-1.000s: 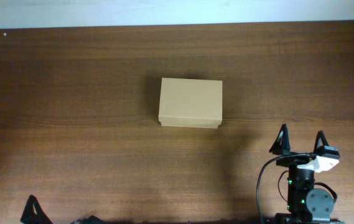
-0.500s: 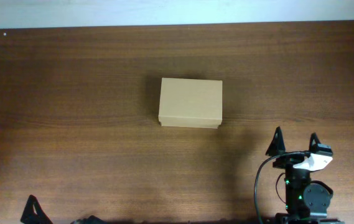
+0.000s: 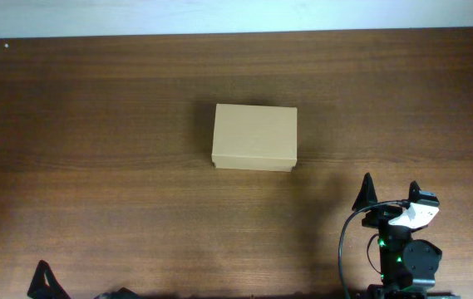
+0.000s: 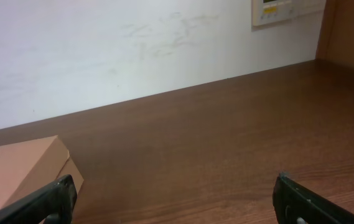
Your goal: Pack container
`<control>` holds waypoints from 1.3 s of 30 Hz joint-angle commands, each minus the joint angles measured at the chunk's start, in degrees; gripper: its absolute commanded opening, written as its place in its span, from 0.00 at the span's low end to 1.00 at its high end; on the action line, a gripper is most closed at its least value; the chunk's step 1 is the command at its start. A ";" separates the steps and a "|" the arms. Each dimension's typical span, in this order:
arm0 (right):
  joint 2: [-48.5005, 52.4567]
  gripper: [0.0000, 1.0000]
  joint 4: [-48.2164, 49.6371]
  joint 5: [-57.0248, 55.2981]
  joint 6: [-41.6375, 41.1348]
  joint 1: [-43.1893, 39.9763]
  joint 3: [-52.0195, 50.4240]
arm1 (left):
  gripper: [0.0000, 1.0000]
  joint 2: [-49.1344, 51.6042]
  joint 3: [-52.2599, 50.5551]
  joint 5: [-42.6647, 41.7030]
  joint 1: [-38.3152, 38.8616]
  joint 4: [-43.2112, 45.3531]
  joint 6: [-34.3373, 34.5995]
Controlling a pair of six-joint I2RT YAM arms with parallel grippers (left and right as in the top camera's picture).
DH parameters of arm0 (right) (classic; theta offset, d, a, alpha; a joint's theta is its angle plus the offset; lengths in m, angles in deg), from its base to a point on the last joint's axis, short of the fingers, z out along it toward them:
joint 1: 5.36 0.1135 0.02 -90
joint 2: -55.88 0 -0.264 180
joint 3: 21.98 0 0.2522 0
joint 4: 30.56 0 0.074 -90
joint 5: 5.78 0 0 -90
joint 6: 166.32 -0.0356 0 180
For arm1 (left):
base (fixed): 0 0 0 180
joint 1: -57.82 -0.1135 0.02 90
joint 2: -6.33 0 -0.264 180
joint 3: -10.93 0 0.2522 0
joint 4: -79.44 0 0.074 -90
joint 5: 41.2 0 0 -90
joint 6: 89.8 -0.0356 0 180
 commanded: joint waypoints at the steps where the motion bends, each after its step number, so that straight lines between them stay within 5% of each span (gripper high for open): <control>1: -0.37 0.99 -0.59 0.33 0.39 -0.37 -0.26 | 1.00 -0.35 -0.15 0.98 0.00 -0.09 0.55; 8: -0.37 0.99 -0.59 0.33 0.39 -0.37 -0.26 | 1.00 -0.35 -0.15 -8.92 -0.11 9.62 0.46; 16: -0.37 0.99 -0.59 0.33 0.39 -0.37 -0.26 | 1.00 -0.33 -7.93 -40.15 -15.10 55.12 -28.76; 21: -0.37 0.99 -0.59 0.33 0.39 -0.37 -0.26 | 1.00 -0.59 -19.74 -55.60 -24.50 74.75 -32.39; 29: -0.37 0.99 -0.59 0.33 0.39 -0.37 -0.26 | 1.00 -6.60 -43.45 -59.74 -27.08 91.58 -34.42; 39: -0.37 0.99 -0.59 0.33 0.39 -0.37 -0.26 | 1.00 -14.58 -64.35 -59.69 -28.20 94.75 -41.20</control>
